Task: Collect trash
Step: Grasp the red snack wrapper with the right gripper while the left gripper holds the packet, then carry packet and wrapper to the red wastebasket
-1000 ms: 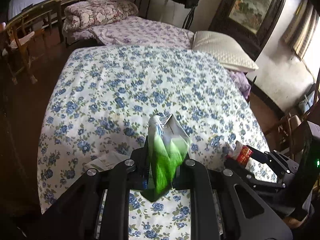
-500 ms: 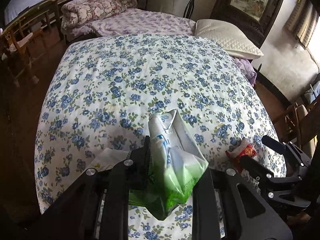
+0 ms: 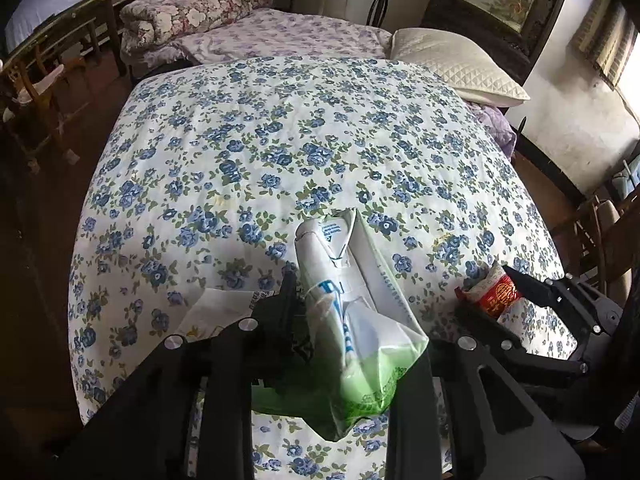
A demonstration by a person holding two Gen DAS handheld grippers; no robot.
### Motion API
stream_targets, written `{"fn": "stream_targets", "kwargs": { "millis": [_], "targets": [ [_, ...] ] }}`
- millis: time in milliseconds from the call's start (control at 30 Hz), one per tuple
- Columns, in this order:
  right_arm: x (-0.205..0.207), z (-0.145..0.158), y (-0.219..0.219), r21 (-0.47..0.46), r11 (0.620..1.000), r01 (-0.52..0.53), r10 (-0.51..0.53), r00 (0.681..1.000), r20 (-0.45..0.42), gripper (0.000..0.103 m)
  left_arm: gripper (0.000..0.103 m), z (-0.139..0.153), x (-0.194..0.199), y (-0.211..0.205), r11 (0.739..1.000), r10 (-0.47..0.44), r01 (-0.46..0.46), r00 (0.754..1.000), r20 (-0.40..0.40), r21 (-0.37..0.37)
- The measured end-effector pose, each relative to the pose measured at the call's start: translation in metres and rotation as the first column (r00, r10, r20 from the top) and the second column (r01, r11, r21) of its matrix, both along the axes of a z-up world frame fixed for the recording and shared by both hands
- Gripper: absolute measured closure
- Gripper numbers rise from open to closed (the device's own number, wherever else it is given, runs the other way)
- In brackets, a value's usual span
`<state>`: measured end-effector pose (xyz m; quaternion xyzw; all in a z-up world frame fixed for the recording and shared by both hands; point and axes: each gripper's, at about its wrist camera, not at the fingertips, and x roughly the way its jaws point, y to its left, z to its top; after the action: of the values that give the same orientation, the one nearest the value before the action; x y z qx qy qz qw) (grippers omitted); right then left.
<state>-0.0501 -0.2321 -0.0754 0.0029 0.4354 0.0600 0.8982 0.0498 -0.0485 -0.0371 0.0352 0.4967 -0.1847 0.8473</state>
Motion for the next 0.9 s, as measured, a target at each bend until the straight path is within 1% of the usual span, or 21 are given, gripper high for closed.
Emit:
{"fn": "stream_targets", "kwargs": {
  "millis": [100,167,200,233,300,400,467,600,700,833,900],
  "targets": [
    [-0.003,0.004,-0.005,0.011,1.0,0.015,-0.015,1.0,0.019,0.051,0.079,0.001,-0.001,-0.001,1.0,-0.013,0.013,1.0,0.013,0.001],
    [-0.004,0.005,-0.014,0.044,0.998,0.04,-0.041,0.999,0.02,0.051,0.084,0.004,-0.004,-0.003,1.0,-0.024,0.023,0.999,0.043,0.017],
    [-0.004,0.006,-0.018,0.058,0.997,0.056,-0.057,0.998,0.022,0.051,0.088,0.007,-0.005,-0.003,0.999,-0.031,0.03,0.997,0.064,0.02],
    [-0.004,0.006,-0.021,0.066,0.996,0.065,-0.067,0.998,0.023,0.051,0.09,0.011,-0.006,-0.002,0.999,-0.032,0.031,0.996,0.086,0.014],
    [-0.003,0.007,-0.027,0.084,0.992,0.089,-0.091,0.996,0.023,0.051,0.09,0.016,-0.006,0.002,1.0,-0.023,0.023,0.994,0.108,-0.002],
    [-0.003,0.006,-0.033,0.089,0.99,0.112,-0.114,0.993,0.021,0.051,0.09,0.019,-0.006,0.004,1.0,-0.008,0.01,0.994,0.113,-0.013],
    [-0.004,0.006,-0.037,0.096,0.988,0.124,-0.126,0.992,0.02,0.051,0.09,0.017,-0.007,0.001,1.0,-0.009,0.008,0.993,0.118,0.006],
    [-0.01,0.01,-0.042,0.114,0.983,0.145,-0.15,0.988,0.034,0.051,0.09,0.016,-0.016,-0.009,0.998,-0.009,-0.001,0.988,0.153,0.066],
    [-0.018,0.019,-0.052,0.152,0.974,0.17,-0.179,0.982,0.053,0.051,0.09,0.019,-0.028,-0.018,0.995,-0.014,-0.005,0.982,0.186,0.102],
    [-0.036,0.037,-0.074,0.209,0.955,0.21,-0.233,0.968,0.093,0.051,0.09,0.024,-0.04,-0.029,0.994,-0.032,0.011,0.981,0.193,0.108],
    [-0.04,0.04,-0.082,0.221,0.95,0.221,-0.242,0.967,0.073,0.051,0.09,0.029,-0.046,-0.037,0.993,-0.046,0.022,0.978,0.205,0.115]
  ]
}}
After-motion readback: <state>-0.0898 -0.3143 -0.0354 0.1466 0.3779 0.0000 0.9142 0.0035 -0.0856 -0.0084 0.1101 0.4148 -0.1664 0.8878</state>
